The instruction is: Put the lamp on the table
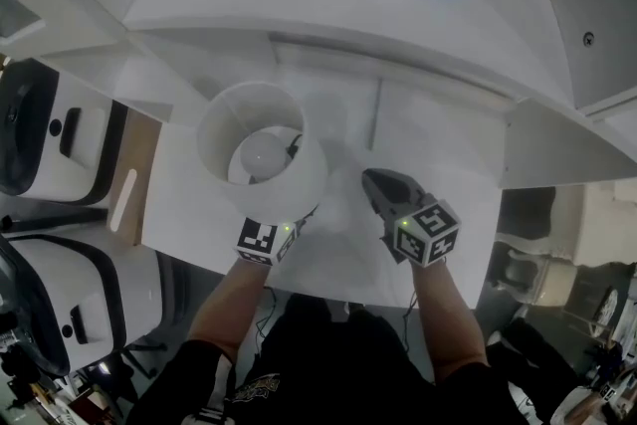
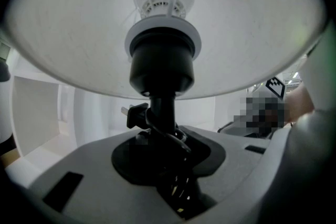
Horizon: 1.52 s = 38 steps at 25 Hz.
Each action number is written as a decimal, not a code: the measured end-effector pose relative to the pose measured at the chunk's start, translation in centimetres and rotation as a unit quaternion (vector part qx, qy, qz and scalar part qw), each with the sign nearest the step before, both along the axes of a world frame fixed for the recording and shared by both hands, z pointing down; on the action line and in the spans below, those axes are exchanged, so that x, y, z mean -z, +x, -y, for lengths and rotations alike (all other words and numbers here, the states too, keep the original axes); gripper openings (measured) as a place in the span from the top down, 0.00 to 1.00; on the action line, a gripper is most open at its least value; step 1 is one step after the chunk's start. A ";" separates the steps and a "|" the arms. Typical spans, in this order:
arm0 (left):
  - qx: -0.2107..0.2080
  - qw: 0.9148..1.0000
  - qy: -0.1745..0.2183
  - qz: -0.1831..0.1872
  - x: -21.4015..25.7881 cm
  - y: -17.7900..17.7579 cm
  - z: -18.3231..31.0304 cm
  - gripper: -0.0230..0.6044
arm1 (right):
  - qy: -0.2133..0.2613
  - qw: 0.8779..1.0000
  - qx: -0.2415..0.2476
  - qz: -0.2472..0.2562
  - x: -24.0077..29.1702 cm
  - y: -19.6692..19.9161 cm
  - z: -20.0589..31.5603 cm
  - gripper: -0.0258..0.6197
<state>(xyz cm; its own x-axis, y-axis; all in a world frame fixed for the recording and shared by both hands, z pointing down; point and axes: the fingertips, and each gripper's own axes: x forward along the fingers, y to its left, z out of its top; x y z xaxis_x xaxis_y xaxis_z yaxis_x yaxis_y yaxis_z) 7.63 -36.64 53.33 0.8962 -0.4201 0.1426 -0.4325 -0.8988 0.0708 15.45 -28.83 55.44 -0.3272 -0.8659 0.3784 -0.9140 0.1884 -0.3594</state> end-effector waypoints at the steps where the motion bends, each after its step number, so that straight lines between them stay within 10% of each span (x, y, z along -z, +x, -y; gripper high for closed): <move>1: 0.001 1.000 -0.001 0.001 -0.3 0.2 0.5 0.78 | -0.001 1.000 -0.004 0.002 -0.3 0.1 0.2 0.92; 38: -0.005 0.999 0.046 -0.028 -2.4 3.5 4.8 0.76 | -0.031 0.998 -0.044 0.019 -3.8 0.4 1.0 0.92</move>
<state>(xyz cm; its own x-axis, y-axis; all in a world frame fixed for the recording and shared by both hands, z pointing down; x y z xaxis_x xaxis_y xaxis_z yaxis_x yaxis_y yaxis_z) 11.16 -41.49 55.77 0.9062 -0.4195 0.0533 -0.4206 -0.9072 0.0106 15.89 -29.80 59.23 -0.2652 -0.8671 0.4218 -0.9119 0.0834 -0.4018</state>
